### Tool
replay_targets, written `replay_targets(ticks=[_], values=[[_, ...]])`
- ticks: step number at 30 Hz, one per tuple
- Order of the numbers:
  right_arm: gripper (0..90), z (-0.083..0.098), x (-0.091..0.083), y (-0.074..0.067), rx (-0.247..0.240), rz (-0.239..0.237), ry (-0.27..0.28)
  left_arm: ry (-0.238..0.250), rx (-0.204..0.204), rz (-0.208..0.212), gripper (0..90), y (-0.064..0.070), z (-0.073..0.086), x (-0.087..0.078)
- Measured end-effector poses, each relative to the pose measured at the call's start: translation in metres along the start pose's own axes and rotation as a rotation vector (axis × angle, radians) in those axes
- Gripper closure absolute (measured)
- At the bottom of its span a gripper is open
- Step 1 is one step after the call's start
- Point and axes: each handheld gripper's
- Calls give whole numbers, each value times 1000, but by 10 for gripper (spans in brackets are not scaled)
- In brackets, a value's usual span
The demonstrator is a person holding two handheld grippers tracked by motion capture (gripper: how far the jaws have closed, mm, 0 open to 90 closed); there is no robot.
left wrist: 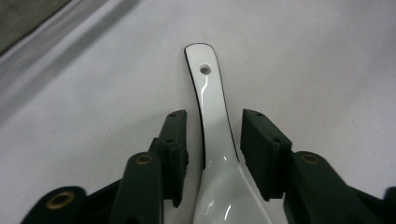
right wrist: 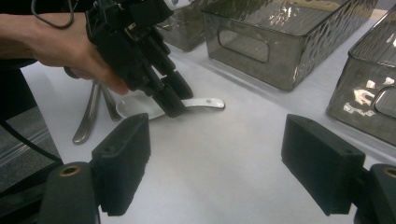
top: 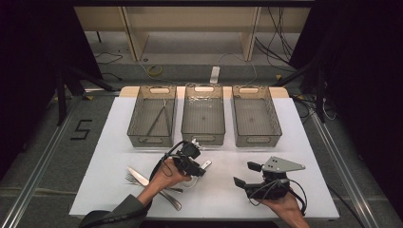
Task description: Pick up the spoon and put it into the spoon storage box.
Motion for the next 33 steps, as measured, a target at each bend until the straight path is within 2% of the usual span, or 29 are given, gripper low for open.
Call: replay_targets(ticks=[1, 3, 9, 15, 21, 28, 30, 31, 32, 33], values=[[248, 0, 0, 0, 0, 0, 0, -4, 2, 9, 636, 0, 0, 0], [248, 0, 0, 0, 0, 0, 0, -7, 13, -7, 675, 1, 0, 1], [251, 0, 0, -1, -2, 0, -1, -12, 13, -9, 728, -1, -1, 1], [253, 0, 0, -1, -4, 0, -1, -13, 14, -19, 739, 0, -2, 2], [255, 0, 0, 0, -4, -1, 1, -23, 16, -12, 744, 0, -3, 1], [257, 0, -1, 0, -6, 2, -1, -27, 12, 22, 770, 1, -4, 0], [257, 0, -1, 0, -6, 3, -2, -25, 7, 43, 793, 2, -5, 1], [257, 0, -1, 0, -6, 1, -1, -20, 2, 69, 811, 2, -5, 1], [257, 0, -1, 0, -5, 2, 3, -24, 6, 69, 850, 3, -5, 2], [258, 0, -1, 0, -7, 1, 2, -28, 9, 66, 851, 4, -6, 2]])
Point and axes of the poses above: each handheld gripper's, and its own axes: x roughly forward along the jaws, z roughly out of its underside, y roughly to its right, and after that the axes turned 15 degrees about z, right-handed
